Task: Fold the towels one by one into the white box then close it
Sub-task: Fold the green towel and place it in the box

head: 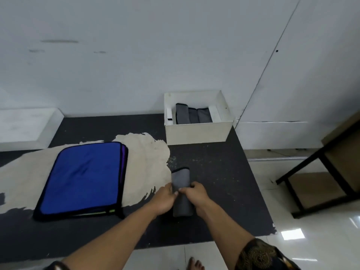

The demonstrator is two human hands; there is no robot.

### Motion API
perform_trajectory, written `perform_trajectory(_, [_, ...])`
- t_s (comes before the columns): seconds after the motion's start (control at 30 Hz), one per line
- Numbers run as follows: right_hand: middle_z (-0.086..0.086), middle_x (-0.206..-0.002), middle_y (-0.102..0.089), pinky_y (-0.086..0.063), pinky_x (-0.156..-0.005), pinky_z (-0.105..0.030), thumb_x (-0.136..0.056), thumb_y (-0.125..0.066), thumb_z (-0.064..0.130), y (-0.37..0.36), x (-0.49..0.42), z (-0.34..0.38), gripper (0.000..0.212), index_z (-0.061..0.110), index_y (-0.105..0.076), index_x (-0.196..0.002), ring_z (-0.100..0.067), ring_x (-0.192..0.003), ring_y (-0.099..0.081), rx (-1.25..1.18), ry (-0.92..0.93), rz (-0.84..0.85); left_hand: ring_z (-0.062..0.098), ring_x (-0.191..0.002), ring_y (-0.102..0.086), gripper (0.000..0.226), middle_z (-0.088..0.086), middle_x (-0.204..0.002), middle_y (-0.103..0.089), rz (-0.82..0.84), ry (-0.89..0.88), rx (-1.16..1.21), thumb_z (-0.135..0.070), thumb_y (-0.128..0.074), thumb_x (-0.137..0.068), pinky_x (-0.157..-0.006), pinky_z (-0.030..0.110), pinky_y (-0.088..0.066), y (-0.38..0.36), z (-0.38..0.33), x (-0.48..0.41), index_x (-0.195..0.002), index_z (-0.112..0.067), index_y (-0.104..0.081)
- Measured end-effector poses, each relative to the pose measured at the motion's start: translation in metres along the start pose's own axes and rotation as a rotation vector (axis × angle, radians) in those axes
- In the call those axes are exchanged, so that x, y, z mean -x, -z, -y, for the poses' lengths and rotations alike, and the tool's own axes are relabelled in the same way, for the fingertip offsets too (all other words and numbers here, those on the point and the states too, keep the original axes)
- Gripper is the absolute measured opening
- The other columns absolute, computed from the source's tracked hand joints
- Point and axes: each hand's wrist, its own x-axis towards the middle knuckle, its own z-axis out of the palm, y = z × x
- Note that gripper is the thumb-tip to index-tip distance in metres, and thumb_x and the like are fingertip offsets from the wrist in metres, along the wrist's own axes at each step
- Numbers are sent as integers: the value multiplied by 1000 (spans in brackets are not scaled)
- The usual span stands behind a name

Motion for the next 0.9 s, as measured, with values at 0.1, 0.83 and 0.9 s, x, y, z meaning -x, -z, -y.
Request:
perform_trajectory(0.1, [-8, -103, -70, -58, -86, -46, -79, -73, 17, -2, 9, 16, 39, 11, -57, -114, -24, -92, -69, -214, 53, 31, 25, -118, -55, 36, 8, -132, -58, -152, -65, 61, -37, -42, -101, -98, 36, -45, 11, -8, 1, -129, -16, -50])
perform_trajectory(0.83, [-1, -104, -67, -56, -79, -35, -96, -57, 38, 89, -35, 172, 25, 16, -57, -108, -17, -94, -65, -288, 507, -270, 20, -125, -53, 50, 2, -140, -53, -271, -440, -18, -23, -48, -99, -104, 40, -46, 92, -176, -66, -147, -19, -36])
perform_trajectory(0.9, [-1, -104, -65, -54, -78, -37, -96, -55, 38, 119, -55, 196, 25, 15, -54, -109, -19, -94, -64, -91, 573, -296, 17, -110, -60, 36, 1, -125, -63, -289, -428, 18, -23, -48, -99, -95, 37, -51, 95, -205, -89, -135, -19, -49])
